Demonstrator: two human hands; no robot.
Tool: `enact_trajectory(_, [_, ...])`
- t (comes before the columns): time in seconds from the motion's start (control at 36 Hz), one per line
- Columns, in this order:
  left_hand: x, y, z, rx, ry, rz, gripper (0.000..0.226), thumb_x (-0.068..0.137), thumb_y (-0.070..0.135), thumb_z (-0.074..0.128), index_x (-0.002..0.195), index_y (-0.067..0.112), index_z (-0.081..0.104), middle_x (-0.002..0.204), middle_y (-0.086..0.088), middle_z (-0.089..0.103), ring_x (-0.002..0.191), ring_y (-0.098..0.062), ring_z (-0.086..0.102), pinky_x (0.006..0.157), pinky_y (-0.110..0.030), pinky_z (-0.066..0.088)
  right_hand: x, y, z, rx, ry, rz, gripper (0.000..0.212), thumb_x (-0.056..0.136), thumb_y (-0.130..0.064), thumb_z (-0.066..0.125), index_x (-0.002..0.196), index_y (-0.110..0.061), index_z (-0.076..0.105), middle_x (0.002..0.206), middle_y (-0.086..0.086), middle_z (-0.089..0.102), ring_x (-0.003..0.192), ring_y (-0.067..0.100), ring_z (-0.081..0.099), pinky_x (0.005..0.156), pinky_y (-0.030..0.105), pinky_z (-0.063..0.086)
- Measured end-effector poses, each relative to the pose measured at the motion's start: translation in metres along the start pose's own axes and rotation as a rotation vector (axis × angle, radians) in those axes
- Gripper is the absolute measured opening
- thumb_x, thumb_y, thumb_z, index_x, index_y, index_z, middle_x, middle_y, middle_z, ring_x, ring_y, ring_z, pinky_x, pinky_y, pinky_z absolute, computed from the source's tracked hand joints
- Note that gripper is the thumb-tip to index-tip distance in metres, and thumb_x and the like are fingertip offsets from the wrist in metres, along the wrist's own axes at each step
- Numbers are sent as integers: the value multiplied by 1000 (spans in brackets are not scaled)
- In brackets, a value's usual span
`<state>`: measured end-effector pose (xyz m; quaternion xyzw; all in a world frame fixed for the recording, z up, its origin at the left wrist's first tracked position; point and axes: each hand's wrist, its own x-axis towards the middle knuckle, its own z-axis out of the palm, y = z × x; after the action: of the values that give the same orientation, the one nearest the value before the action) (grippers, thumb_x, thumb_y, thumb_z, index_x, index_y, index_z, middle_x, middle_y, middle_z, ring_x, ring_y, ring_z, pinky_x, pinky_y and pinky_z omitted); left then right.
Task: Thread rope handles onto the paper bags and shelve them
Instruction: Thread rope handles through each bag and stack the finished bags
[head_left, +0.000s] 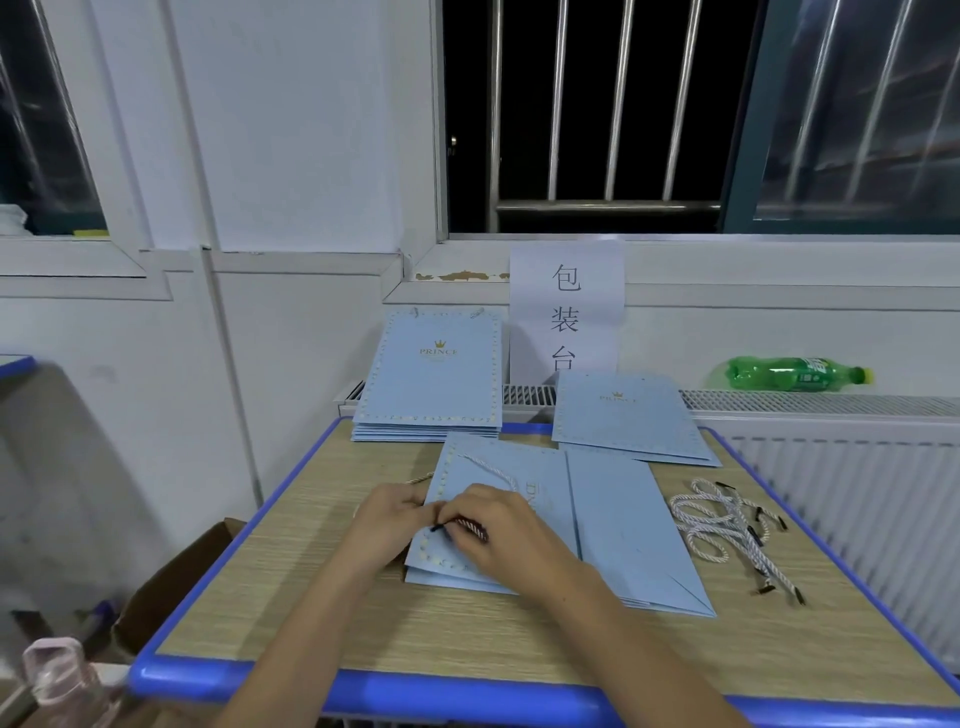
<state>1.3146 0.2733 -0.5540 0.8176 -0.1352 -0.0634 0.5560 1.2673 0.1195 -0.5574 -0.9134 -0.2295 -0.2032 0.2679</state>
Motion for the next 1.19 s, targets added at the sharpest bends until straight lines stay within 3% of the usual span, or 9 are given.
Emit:
enact_trajectory(0.14, [0, 2, -1, -78, -7, -49, 34, 85, 1, 59, 53, 12, 54, 45, 9, 55, 46, -4, 53, 44, -12, 36, -1, -1, -1, 33, 62, 36, 22, 92, -10, 55, 108, -11, 69, 106, 5, 64, 95, 16, 60, 82, 22, 45])
enact_trajectory(0.31, [-2, 4, -1, -69, -41, -33, 11, 76, 12, 66, 67, 7, 68, 66, 0, 67, 64, -13, 62, 60, -22, 45, 0, -2, -1, 13, 57, 65, 25, 94, -8, 52, 111, -12, 69, 107, 4, 63, 97, 15, 58, 80, 13, 38])
enact_trajectory(0.39, [-7, 9, -1, -88, -43, -22, 26, 62, 20, 64, 76, -2, 71, 72, -8, 66, 70, -17, 61, 67, -29, 44, 0, -5, 1, 21, 38, 57, 26, 95, -8, 50, 112, -12, 69, 107, 5, 63, 97, 14, 58, 80, 13, 38])
enact_trajectory(0.44, [-6, 8, 1, -55, -18, -21, 13, 76, 11, 65, 74, 0, 70, 70, -6, 65, 68, -16, 59, 66, -26, 43, 1, -6, 1, 20, 39, 74, 25, 95, -8, 50, 111, -12, 69, 108, 5, 62, 96, 15, 58, 80, 15, 40])
enact_trajectory(0.58, [3, -2, 4, -25, 97, -6, 42, 92, 6, 51, 54, 20, 66, 59, 5, 63, 64, -12, 56, 65, -26, 40, 3, -8, 2, -7, 60, 76, 25, 93, -7, 50, 108, -12, 69, 109, 4, 62, 94, 13, 58, 70, 2, 32])
enact_trajectory(0.75, [6, -4, 3, 0, 96, 1, 26, 90, 5, 50, 65, 7, 53, 67, -12, 47, 67, -20, 41, 65, -33, 30, 7, -10, 6, -97, 48, 45, 28, 95, -6, 45, 113, -7, 67, 111, 9, 61, 102, 20, 57, 77, 16, 35])
enact_trajectory(1.0, [4, -2, 4, -6, 120, 15, 22, 87, 7, 58, 68, -1, 68, 72, -15, 63, 72, -22, 55, 71, -36, 43, 5, -8, 5, -152, 47, 43, 29, 95, -7, 44, 112, -7, 67, 110, 9, 61, 102, 19, 55, 75, 14, 33])
enact_trajectory(1.08, [2, 1, 5, -49, 105, 9, 25, 86, 0, 59, 69, 15, 69, 64, 4, 71, 65, -6, 66, 66, -21, 51, 5, -8, 4, -144, 34, 42, 28, 94, -6, 45, 109, -5, 67, 108, 10, 61, 99, 20, 56, 76, 17, 36])
enact_trajectory(1.19, [-1, 4, 5, -78, 54, -6, 23, 84, -6, 56, 79, 11, 70, 63, 6, 70, 59, 0, 65, 54, -11, 48, 5, -8, 5, -133, 56, 56, 27, 94, -5, 44, 107, -5, 67, 106, 11, 61, 99, 21, 56, 79, 23, 42])
